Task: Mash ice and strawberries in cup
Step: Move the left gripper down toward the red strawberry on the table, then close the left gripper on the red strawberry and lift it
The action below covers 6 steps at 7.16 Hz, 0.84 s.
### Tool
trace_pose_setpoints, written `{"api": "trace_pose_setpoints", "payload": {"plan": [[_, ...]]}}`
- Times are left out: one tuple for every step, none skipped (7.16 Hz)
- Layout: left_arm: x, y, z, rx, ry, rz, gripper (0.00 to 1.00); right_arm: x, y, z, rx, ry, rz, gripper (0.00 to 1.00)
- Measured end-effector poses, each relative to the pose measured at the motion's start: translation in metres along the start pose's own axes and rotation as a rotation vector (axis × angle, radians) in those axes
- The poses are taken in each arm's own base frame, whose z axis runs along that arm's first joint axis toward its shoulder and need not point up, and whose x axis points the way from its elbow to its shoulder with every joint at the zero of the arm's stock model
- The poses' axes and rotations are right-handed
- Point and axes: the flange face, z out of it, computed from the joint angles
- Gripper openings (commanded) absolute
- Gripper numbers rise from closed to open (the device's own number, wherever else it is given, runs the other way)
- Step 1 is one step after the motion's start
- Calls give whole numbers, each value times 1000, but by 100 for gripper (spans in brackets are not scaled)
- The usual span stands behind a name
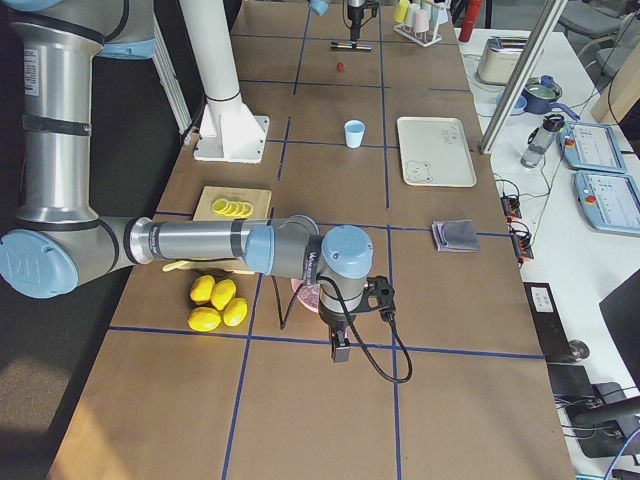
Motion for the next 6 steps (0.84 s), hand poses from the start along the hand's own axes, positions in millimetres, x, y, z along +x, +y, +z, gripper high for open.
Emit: {"api": "trace_pose_setpoints", "payload": {"plan": [[14, 12, 16, -6, -14, 5, 100, 1, 2, 1, -2, 0, -1, 100], [28, 22, 30, -18, -18, 3, 100, 1, 3, 2, -3, 1, -4, 99], [38, 31, 39, -32, -17, 8, 100, 0, 5, 2, -3, 1, -7, 99], [45, 36, 46, -44, -15, 15, 91, 0, 6, 2, -3, 1, -9, 99], [48, 39, 49, -50, -14, 18, 55, -1, 9, 1, -2, 2, -10, 99], [49, 40, 51, -55, -16, 19, 30, -2, 10, 1, -2, 1, -10, 99]]}}
